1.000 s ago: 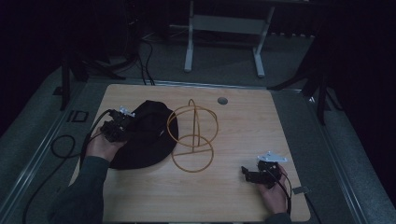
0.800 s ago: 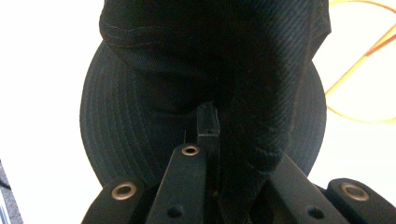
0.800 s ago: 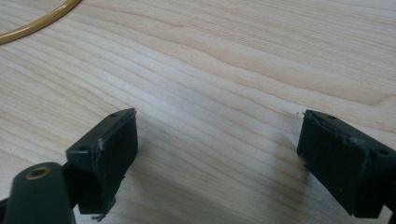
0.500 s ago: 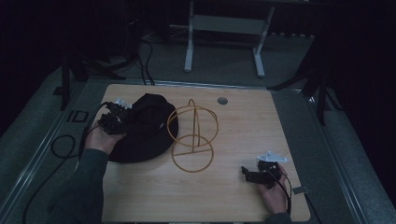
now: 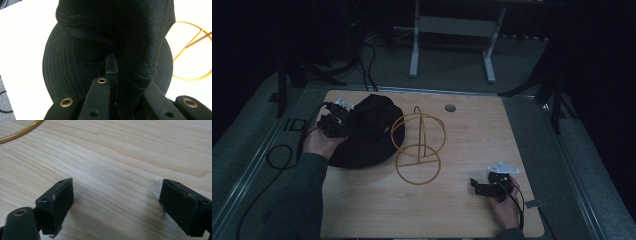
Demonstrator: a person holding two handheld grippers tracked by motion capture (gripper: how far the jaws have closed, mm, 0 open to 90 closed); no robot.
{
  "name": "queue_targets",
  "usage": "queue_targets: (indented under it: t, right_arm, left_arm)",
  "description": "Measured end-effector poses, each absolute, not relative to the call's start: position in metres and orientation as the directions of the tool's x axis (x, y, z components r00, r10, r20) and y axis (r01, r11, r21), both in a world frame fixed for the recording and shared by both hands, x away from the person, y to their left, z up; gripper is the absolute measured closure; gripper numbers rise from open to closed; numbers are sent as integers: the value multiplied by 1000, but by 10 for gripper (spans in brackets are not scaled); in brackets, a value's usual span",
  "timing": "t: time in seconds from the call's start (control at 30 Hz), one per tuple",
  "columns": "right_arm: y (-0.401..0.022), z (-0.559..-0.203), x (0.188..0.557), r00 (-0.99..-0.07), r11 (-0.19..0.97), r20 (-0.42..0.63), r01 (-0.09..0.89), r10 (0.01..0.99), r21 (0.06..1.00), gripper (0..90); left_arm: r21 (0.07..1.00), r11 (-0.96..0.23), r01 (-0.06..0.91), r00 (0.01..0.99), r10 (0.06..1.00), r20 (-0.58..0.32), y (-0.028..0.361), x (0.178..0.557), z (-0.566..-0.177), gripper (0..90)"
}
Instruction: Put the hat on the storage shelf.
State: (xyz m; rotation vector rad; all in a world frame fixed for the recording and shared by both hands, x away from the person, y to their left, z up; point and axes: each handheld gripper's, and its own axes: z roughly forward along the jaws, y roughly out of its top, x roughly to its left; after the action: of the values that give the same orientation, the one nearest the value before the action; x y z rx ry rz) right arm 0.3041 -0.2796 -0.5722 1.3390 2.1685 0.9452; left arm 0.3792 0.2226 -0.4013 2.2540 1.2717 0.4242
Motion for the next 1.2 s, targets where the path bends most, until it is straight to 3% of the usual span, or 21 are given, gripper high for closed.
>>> queue_targets:
  t: [1.2]
  right_arm:
    - [-279, -572, 305, -452, 307, 0, 606, 892, 734, 122]
  left_arm:
    - [637, -435, 637, 546, 837, 26, 217, 384, -358, 886]
